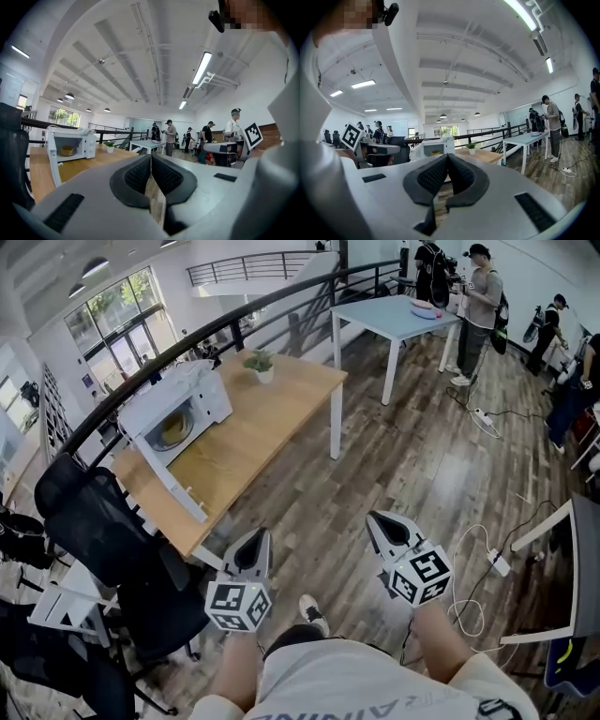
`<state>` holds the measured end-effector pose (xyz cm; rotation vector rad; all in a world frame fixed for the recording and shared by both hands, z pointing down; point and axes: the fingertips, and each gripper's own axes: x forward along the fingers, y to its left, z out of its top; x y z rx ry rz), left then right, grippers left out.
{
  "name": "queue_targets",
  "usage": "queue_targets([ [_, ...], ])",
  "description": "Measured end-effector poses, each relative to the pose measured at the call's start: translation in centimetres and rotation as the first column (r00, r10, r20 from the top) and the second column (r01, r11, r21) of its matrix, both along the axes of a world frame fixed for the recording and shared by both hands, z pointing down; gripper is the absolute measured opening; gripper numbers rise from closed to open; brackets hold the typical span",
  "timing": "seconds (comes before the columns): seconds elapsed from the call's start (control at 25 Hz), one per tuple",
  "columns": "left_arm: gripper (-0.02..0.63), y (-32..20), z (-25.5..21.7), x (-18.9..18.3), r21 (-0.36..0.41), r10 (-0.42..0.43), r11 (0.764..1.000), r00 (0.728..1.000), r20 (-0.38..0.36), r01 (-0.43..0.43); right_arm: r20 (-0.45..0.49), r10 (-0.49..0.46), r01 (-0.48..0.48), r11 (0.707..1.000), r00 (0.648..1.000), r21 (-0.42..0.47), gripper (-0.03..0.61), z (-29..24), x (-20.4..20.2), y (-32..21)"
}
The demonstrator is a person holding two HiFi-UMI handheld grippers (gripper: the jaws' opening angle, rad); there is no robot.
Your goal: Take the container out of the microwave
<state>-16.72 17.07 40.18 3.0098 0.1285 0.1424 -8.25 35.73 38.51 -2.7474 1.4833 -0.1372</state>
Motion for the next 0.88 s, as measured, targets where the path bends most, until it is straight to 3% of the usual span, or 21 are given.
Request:
queue_targets([
  [0.44,0.035,-8.5,0.0,10.6,-0.022,-0.015,1.000,1.000,0.004,0.015,0.003,-0.003,0.003,0.999,1.000,-0.047,0.021,-0.6,11.3,-8.4],
  [0.88,0.035,-15.7,0.1,13.9,-0.047,-0.080,0.996,0.997,0.002,0.080,0.024,-0.086,0.087,0.994,0.996,-0.060,0.021,0.1,15.9,-17.5],
])
